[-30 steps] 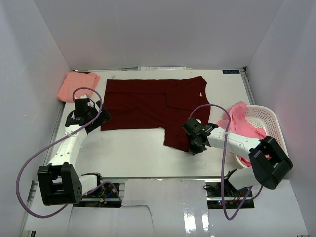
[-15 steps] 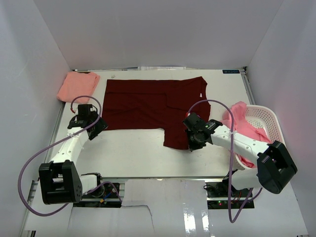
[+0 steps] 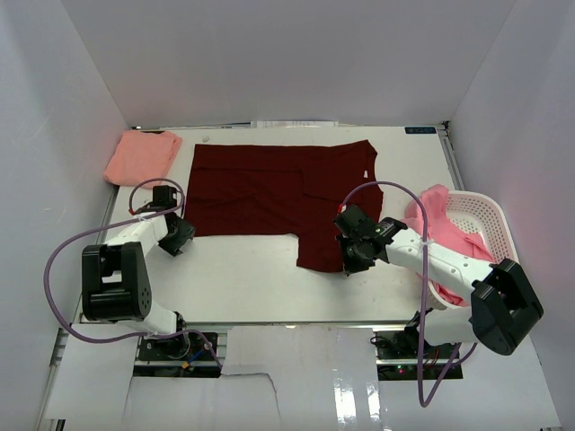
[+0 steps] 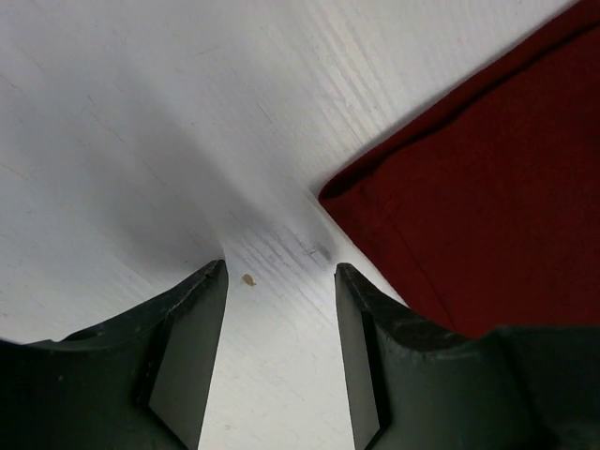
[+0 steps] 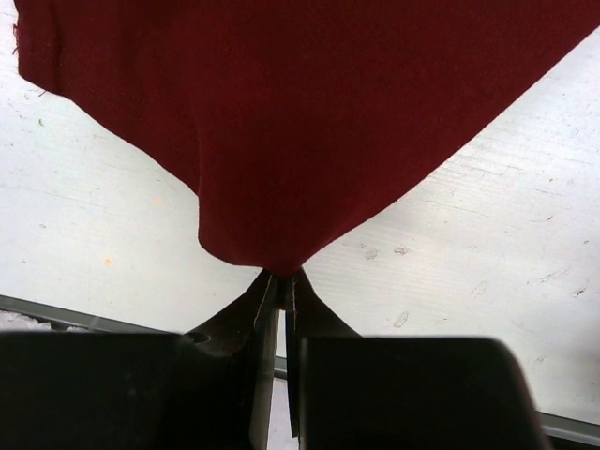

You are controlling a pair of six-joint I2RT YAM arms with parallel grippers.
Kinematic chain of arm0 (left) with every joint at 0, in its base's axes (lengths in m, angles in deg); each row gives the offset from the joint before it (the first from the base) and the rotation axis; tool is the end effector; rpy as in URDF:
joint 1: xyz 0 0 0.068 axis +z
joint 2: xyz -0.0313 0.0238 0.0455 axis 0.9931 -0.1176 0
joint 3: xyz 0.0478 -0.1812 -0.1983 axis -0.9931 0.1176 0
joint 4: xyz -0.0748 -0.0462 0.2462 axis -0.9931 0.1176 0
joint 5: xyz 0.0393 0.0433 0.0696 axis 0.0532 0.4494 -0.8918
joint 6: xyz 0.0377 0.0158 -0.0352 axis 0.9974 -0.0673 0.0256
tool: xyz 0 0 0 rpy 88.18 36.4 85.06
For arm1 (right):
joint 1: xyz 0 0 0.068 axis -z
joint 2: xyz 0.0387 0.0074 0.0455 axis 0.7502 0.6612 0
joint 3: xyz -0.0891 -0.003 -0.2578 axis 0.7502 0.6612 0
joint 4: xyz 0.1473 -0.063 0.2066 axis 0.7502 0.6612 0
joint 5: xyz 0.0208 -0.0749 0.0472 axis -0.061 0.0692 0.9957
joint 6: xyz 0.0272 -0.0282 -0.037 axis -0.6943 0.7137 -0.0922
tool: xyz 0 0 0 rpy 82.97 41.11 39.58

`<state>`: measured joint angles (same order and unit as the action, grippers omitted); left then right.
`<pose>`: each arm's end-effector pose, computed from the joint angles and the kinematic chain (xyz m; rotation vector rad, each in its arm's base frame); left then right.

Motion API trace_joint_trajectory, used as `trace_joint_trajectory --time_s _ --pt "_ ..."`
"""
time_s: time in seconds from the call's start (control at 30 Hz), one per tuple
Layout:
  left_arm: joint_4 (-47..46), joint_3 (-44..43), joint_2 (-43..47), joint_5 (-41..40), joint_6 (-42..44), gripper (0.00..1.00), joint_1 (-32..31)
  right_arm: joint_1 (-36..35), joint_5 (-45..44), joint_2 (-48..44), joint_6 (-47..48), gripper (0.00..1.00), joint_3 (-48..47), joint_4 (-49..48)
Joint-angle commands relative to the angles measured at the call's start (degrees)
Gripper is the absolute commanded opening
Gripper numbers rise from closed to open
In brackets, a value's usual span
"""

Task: Fold and stack the t-shirts
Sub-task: Grap the side of the flattened tshirt closest away from the robot with both arms

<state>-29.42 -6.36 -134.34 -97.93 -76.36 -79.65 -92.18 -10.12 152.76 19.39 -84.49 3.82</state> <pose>0.2610 0.0233 0.1650 -1.2807 2.4576 0.0744 0.1777 0.1629 0.2103 -0.2983 2.7189 0.1942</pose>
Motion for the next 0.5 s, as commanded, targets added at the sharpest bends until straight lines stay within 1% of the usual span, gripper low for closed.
trace_joint_trajectory --time_s 0.0,0.1,0.33,0.47 --pt "-2.6 -0.7 1.1 -1.7 -5.1 0.60 0.3 0.0 0.6 -1.2 0.5 0.08 -0.9 0.3" --pt "-3.2 -1.1 0.2 -2.1 -6.2 0.63 0.3 0.0 0.9 -0.9 0.6 0.08 -0.6 0.1" --pt "-6.2 0.0 -0.5 -0.4 -7.3 0.63 0.3 0.0 1.2 -0.3 0.6 0.08 -0.1 -0.6" --pt "-7.0 -0.1 -2.0 -0.2 -8.1 0.62 0.4 0.0 1.5 0.0 0.8 0.08 0.0 -0.7"
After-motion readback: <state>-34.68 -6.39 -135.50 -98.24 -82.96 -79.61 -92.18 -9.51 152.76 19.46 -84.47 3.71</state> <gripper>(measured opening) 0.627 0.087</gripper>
